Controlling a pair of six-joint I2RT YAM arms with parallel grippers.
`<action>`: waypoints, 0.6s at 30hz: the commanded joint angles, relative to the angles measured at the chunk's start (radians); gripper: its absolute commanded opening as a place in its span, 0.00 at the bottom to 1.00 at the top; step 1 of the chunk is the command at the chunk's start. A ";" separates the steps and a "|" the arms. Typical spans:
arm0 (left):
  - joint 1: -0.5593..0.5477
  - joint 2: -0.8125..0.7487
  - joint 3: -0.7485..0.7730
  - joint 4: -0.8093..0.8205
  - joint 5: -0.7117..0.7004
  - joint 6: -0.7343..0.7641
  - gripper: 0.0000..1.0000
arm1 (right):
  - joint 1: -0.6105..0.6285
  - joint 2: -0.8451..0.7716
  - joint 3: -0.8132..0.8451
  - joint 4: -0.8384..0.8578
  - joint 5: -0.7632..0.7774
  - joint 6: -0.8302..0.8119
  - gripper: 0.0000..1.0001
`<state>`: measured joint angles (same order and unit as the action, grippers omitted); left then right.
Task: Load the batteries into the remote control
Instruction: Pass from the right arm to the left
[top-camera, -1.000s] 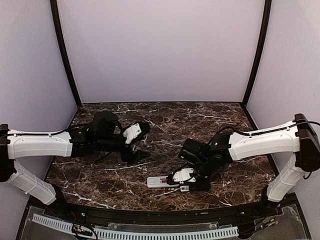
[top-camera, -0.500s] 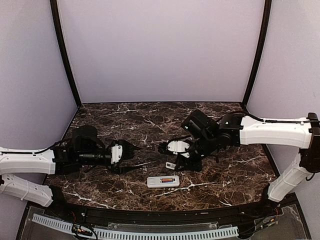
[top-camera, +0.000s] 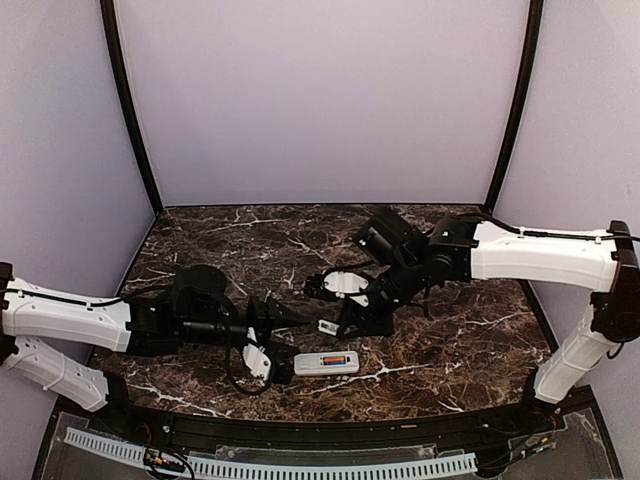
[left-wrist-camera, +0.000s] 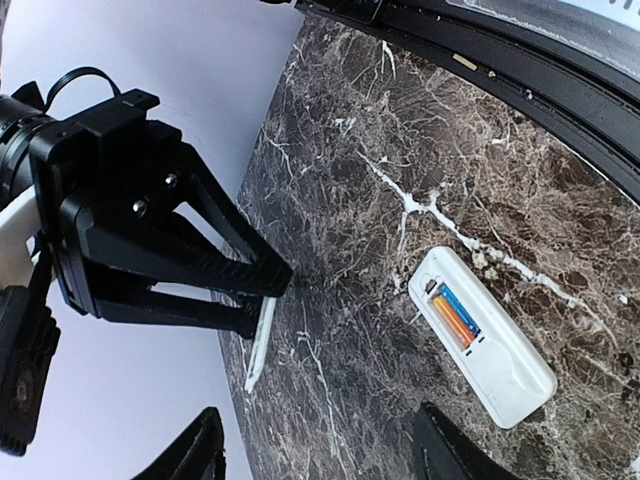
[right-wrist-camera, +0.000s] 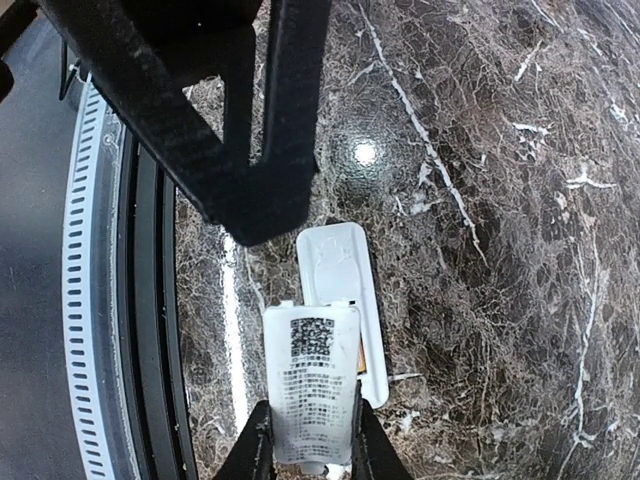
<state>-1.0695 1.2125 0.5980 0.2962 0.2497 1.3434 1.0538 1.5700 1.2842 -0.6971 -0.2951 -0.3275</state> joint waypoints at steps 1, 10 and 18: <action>-0.012 0.028 0.039 -0.002 -0.016 0.088 0.63 | 0.020 0.038 0.049 -0.041 -0.030 -0.016 0.14; -0.024 0.070 0.051 0.026 -0.035 0.071 0.50 | 0.063 0.085 0.109 -0.064 -0.036 -0.041 0.14; -0.027 0.078 0.042 0.051 -0.044 0.043 0.20 | 0.076 0.106 0.135 -0.063 -0.045 -0.052 0.13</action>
<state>-1.0916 1.2831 0.6277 0.3275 0.2138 1.3952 1.1130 1.6550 1.3857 -0.7540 -0.3206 -0.3649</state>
